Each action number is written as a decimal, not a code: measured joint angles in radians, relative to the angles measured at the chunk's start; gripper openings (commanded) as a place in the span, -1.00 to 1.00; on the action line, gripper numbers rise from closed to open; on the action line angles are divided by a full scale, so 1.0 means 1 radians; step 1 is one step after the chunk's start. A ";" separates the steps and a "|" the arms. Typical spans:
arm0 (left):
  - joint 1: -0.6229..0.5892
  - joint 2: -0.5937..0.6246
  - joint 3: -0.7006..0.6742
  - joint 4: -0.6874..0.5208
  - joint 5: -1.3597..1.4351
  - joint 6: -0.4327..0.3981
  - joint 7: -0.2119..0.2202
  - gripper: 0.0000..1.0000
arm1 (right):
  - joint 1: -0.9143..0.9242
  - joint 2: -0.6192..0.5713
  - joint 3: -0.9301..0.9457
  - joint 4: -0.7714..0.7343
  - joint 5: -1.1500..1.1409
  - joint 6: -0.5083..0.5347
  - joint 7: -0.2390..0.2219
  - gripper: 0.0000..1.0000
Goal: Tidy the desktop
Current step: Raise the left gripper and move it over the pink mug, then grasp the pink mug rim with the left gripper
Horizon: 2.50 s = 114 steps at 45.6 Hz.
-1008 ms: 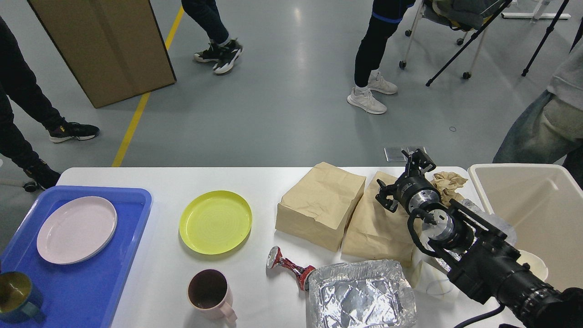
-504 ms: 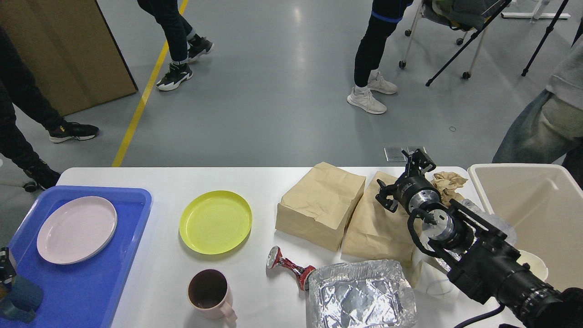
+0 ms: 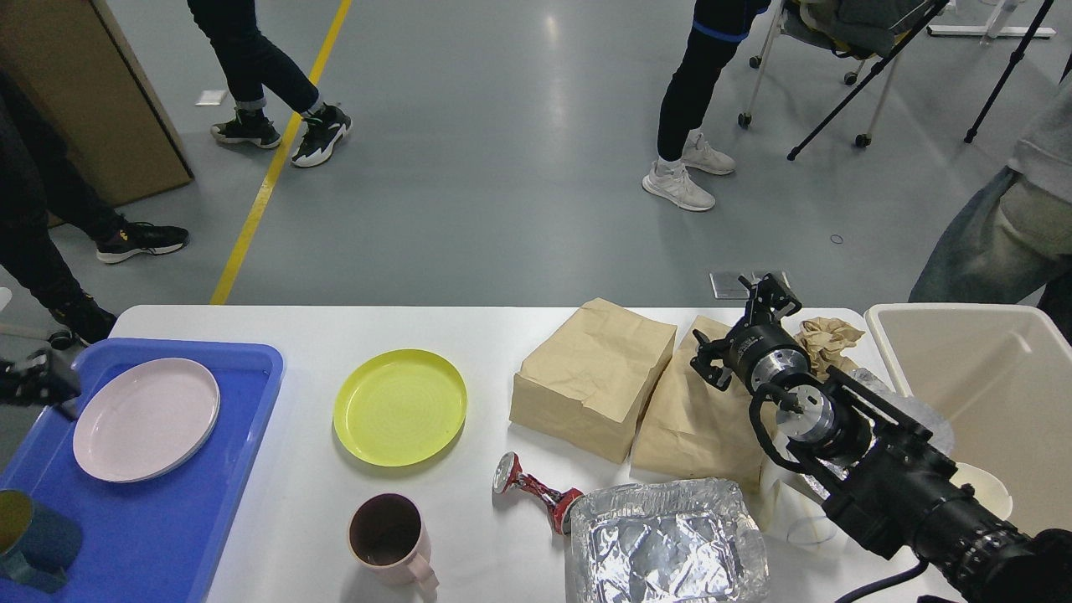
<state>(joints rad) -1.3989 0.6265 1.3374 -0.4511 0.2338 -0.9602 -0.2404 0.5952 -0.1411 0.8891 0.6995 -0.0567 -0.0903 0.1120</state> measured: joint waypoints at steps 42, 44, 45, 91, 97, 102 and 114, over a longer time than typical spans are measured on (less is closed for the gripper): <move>-0.336 -0.553 0.027 -0.363 0.005 0.000 0.003 0.89 | 0.000 0.000 0.000 0.000 0.000 0.000 0.000 1.00; -0.342 -0.574 0.027 -0.385 0.005 0.000 0.003 0.88 | 0.000 0.000 0.000 0.000 0.000 0.000 0.000 1.00; -0.344 -0.584 0.027 -0.398 0.005 0.000 0.003 0.88 | 0.000 0.000 0.000 0.000 0.000 0.000 0.000 1.00; -0.163 -0.626 -0.017 -0.428 0.005 0.000 0.026 0.83 | 0.000 0.000 0.000 0.000 0.000 0.000 0.000 1.00; -0.140 -0.628 -0.030 -0.402 0.004 0.000 0.032 0.83 | 0.000 0.000 0.000 0.000 0.000 0.000 0.000 1.00; -0.120 -0.636 -0.064 -0.394 0.004 0.000 0.048 0.80 | 0.000 0.000 0.000 0.000 0.000 0.000 0.000 1.00; -0.094 -0.639 -0.112 -0.382 0.003 0.000 0.098 0.32 | 0.000 0.000 0.000 0.000 0.000 0.000 0.000 1.00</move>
<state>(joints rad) -1.4928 -0.0128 1.2256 -0.8331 0.2364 -0.9599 -0.1424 0.5952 -0.1411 0.8895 0.6996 -0.0568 -0.0905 0.1120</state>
